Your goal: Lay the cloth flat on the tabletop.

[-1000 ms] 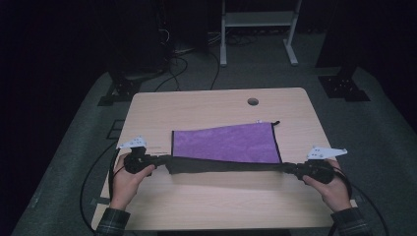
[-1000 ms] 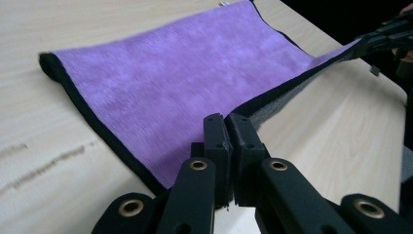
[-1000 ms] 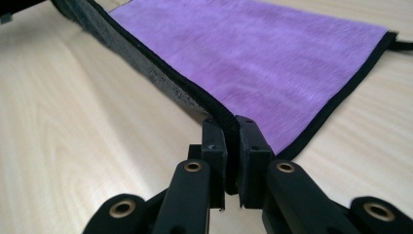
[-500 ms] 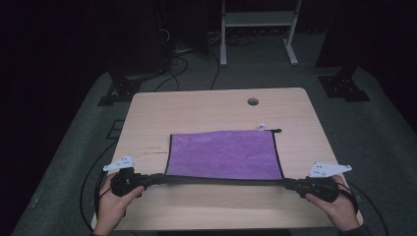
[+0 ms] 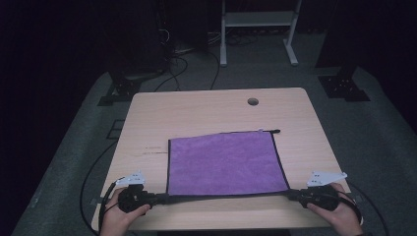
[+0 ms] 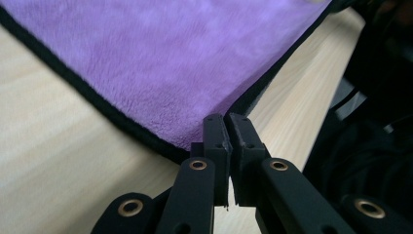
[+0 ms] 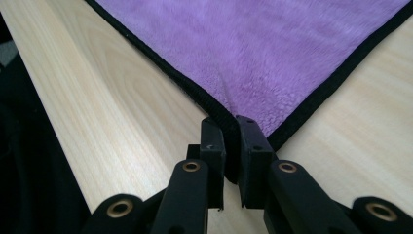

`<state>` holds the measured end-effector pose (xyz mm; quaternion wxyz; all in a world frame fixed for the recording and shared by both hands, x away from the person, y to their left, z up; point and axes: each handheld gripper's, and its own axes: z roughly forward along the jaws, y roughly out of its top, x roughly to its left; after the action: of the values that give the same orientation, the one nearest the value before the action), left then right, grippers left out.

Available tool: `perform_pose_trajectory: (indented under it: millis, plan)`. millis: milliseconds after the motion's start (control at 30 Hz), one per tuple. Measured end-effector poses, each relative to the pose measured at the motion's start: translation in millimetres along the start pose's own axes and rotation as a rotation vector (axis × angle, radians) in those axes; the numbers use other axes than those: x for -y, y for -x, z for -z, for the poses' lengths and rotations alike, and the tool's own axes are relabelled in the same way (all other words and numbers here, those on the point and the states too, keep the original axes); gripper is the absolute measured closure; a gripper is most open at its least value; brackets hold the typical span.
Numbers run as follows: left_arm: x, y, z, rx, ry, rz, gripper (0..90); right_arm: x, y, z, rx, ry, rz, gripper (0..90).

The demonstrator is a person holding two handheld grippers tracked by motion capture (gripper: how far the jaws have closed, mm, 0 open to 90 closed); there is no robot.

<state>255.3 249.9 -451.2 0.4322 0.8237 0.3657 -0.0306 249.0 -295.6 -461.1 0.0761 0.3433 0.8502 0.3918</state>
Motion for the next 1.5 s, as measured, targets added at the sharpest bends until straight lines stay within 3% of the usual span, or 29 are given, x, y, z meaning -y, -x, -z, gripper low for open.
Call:
perform_pose_trajectory:
  millis: [167, 233, 367, 467, 633, 967, 1267, 1500]
  plan:
    - [2.6, 2.4, -6.7, -0.012, -0.067, -0.016, 86.2, 3.4, -0.6, -2.9, -0.013, -0.027, 0.0, 80.2]
    - [3.4, 3.0, -6.3, -0.018, -0.071, -0.027, 84.2, 5.4, -0.5, -2.3, -0.029, -0.025, -0.002, 75.2]
    - [1.9, 2.4, 3.8, -0.044, -0.016, -0.029, 68.8, 9.3, 1.0, 4.7, -0.068, 0.029, 0.008, 58.5]
    - [0.7, 1.3, 9.4, -0.065, 0.012, -0.032, 62.1, 9.4, 5.0, 17.3, -0.074, 0.105, 0.008, 53.2]
    - [-3.7, -7.6, 8.2, -0.122, 0.046, -0.032, 52.4, 5.9, 16.0, 20.8, 0.009, 0.159, 0.003, 43.9]
    - [-21.9, -28.2, 1.8, -0.257, 0.07, -0.043, 46.2, -3.7, 56.5, 4.7, 0.179, 0.155, -0.058, 37.1]
    - [-31.0, -48.4, -11.2, -0.346, 0.066, -0.045, 31.8, -9.6, 82.6, -13.4, 0.281, 0.12, -0.104, 28.9]
    - [-35.6, -63.5, -17.7, -0.394, 0.063, -0.066, 27.1, -8.5, 95.0, -25.8, 0.339, 0.066, -0.135, 26.3]
